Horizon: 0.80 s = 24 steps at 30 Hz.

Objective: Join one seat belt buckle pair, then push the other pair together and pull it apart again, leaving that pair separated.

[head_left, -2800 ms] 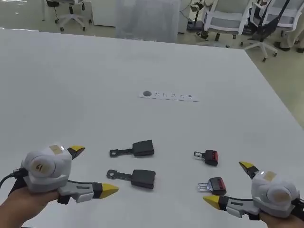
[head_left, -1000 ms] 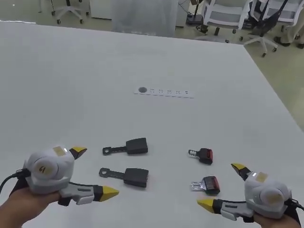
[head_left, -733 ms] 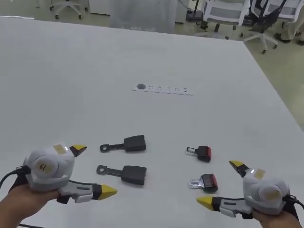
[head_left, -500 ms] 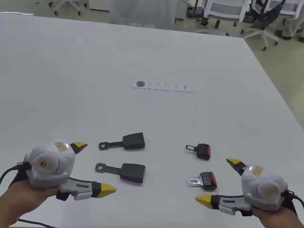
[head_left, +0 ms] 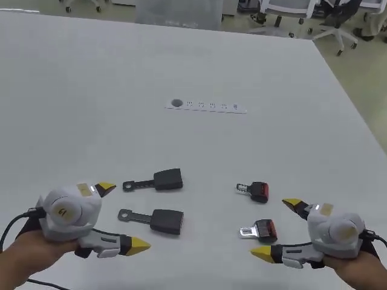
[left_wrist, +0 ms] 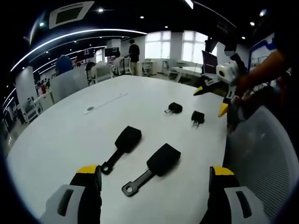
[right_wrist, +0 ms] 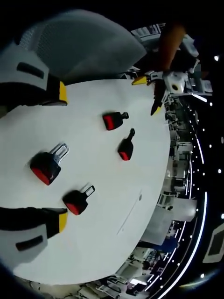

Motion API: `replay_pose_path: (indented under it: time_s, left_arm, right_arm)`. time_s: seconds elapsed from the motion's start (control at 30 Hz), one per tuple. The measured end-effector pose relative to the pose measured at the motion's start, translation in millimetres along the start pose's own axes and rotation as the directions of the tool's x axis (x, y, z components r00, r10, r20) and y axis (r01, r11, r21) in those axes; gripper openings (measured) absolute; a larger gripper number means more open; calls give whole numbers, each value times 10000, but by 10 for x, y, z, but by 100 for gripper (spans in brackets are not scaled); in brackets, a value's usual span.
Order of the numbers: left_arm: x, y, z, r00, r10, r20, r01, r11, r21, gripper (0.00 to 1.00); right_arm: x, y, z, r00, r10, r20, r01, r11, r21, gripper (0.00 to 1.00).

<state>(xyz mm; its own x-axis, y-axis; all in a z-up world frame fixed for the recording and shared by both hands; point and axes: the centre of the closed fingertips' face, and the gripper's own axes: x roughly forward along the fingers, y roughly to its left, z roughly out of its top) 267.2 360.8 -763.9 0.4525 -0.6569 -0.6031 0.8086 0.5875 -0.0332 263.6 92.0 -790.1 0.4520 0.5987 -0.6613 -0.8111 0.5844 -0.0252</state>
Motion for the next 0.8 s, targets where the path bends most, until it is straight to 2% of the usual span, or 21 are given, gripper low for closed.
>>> replay_pose_path:
  time_s: [0.2, 0.53, 0.6, 0.8]
  left_arm:
    - [74, 18, 0, 9998, -122, -137, 123, 9999, 115, 97]
    - [222, 31, -58, 9972, -456, -599, 481, 9980, 406, 96]
    - [250, 26, -73, 9961, -558, -677, 593, 9970, 504, 94]
    - [328, -8, -128, 9899, -961, -1044, 1035, 9923, 680, 87]
  right_arm:
    - [48, -28, -35, 9990, 399, -202, -402, 9991, -160, 90]
    - [138, -40, -133, 9892, 1291, -689, -1326, 9900, -484, 88]
    - [161, -46, -154, 9859, 1451, -838, -1501, 9870, -568, 88]
    - [197, -50, -232, 9677, 2187, -1254, -2288, 9708, -720, 85]
